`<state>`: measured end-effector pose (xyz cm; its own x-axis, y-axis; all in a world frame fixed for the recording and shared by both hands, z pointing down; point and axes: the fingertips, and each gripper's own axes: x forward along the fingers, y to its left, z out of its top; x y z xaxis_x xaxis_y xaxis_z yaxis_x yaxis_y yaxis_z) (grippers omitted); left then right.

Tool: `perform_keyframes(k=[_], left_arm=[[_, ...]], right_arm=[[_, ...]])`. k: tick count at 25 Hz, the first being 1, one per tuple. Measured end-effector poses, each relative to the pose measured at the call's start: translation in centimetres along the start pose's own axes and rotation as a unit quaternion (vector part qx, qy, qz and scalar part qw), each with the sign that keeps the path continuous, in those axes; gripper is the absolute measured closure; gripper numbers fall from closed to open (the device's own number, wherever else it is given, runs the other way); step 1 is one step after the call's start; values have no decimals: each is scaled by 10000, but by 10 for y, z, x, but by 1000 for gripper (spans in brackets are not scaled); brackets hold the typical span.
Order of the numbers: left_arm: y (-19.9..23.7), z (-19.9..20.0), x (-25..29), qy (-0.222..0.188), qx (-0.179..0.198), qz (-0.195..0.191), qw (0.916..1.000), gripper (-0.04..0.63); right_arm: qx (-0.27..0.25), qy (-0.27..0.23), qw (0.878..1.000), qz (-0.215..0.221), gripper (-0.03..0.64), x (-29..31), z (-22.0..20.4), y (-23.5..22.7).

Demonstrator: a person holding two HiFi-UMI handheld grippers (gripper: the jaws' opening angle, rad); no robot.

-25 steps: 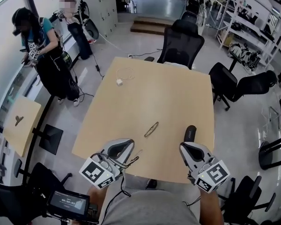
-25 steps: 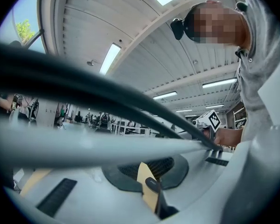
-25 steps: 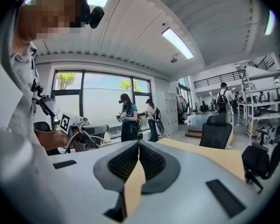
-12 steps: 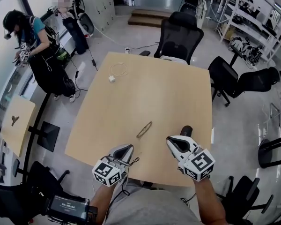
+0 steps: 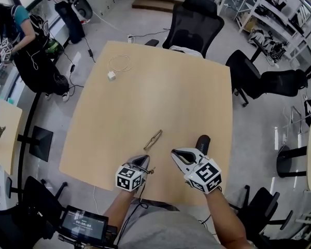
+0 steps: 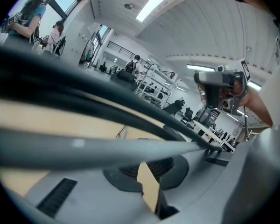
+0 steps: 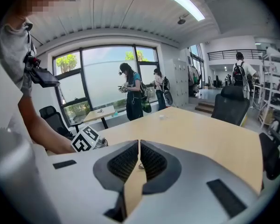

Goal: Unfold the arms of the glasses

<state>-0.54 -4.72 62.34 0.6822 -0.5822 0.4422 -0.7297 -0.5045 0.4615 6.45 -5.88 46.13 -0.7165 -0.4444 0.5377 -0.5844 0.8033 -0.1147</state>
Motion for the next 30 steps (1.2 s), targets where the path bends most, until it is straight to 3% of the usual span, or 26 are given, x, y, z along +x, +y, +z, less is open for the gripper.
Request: perform_keyframes(k=[8, 14, 24, 30], left_arm=[[36, -26, 41, 748, -34, 35, 9972, 589], [53, -29, 52, 1116, -10, 0, 9937, 589], [85, -3, 67, 1187, 194, -130, 9927, 589], [90, 11, 73, 1219, 344, -360, 9913, 589]], right_arm=[[-97, 818, 9966, 54, 607, 67, -46, -38], [-969, 1577, 9826, 118, 606, 121, -84, -80], [-1775, 2771, 9433, 433, 540, 174, -139, -123], [-1873, 2935, 9369, 311, 540, 181, -155, -134]])
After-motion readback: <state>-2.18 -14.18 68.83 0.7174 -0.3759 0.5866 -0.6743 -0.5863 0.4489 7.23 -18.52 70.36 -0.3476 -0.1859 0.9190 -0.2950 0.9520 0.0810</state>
